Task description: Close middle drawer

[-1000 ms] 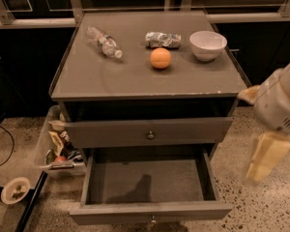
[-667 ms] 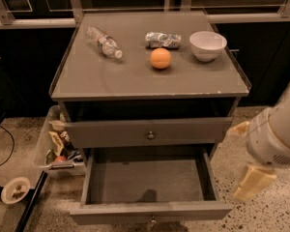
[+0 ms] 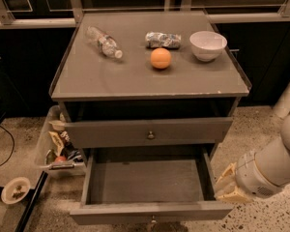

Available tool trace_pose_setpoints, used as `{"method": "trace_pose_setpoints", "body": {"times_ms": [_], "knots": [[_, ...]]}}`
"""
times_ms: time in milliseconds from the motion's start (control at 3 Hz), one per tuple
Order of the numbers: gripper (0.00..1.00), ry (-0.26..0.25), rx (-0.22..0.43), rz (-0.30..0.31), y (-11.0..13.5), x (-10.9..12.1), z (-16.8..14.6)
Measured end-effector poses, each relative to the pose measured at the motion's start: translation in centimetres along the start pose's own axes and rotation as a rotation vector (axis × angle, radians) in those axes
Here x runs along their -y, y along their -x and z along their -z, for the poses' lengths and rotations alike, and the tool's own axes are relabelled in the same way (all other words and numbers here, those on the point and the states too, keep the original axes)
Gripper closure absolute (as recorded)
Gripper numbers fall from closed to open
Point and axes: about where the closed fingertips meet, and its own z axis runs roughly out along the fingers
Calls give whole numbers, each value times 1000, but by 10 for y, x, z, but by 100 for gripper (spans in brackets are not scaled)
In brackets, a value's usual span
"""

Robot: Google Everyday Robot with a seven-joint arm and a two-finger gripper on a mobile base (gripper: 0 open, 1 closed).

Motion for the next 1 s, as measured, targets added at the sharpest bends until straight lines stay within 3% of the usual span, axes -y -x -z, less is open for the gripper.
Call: {"method": "trace_pose_setpoints", "body": {"times_ms": [333,667,1000], "knots": [[88,16,5,-6,-3,0,-7],[100,7,17,-6,-3,-5,-16],[100,25,43,-5,-20,-10,-71]]}}
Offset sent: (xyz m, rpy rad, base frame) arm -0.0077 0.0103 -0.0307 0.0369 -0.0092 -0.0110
